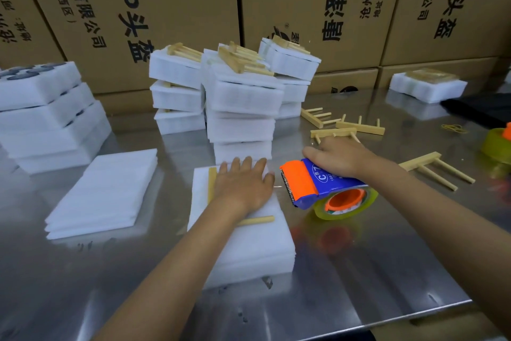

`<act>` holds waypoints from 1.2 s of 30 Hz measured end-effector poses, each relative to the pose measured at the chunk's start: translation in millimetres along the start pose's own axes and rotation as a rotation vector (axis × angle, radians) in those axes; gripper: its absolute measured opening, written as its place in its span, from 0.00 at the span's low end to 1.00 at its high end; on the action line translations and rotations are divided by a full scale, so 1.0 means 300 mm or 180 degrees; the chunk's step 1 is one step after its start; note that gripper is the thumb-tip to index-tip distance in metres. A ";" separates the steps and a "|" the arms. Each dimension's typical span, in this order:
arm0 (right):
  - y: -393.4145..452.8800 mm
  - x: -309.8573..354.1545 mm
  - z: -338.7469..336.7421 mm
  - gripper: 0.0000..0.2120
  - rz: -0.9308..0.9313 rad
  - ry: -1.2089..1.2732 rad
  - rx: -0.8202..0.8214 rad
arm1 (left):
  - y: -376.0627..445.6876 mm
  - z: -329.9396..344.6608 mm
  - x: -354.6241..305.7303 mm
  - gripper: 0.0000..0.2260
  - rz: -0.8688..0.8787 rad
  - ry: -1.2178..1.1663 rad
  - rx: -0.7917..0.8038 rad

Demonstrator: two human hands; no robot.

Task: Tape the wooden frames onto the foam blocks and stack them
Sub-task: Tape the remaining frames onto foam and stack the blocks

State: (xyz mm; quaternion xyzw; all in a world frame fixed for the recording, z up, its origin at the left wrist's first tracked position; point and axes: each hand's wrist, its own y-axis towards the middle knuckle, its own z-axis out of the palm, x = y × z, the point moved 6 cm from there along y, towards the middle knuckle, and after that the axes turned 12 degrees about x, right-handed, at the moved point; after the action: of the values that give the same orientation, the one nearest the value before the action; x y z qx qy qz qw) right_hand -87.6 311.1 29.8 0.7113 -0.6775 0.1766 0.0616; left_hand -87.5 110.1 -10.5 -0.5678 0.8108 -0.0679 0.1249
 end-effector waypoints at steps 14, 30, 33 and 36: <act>-0.053 -0.252 -0.081 0.24 0.0480 -0.0217 0.0271 | -0.005 0.002 0.010 0.26 -0.0023 0.0017 -0.0035; -0.061 -0.212 -0.072 0.24 0.0411 -0.0724 0.0040 | 0.006 -0.037 -0.275 0.14 0.1013 -0.0963 0.0389; -0.062 -0.235 -0.081 0.25 0.0379 -0.0594 0.0011 | 0.024 0.009 -0.244 0.19 0.0900 -0.1607 0.0377; -0.049 -0.254 -0.080 0.26 0.0382 -0.0300 0.0186 | 0.033 0.009 -0.215 0.18 0.0941 -0.1848 0.0196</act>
State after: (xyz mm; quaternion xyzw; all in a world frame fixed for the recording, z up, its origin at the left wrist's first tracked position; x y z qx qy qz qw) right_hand -78.5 391.7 28.8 0.6785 -0.7156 0.1660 -0.0017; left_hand -74.9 174.0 -7.5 -0.4356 0.8125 0.0912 0.3765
